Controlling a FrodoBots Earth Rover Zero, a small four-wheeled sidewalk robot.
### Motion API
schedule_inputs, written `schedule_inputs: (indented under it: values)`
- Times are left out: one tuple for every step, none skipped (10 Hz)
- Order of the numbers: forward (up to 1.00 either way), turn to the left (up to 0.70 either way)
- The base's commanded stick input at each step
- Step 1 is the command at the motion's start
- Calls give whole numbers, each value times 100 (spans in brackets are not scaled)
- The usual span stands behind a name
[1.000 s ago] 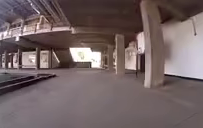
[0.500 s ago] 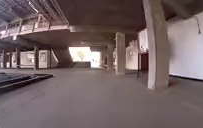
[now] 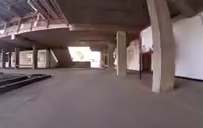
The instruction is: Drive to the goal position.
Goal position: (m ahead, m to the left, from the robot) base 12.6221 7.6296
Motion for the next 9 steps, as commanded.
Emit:
schedule_inputs:
  values:
    - [50,0]
    - [50,0]
    - [50,0]
    - [50,0]
    - [50,0]
    - [50,0]
    - [50,0]
    - [50,0]
    - [50,0]
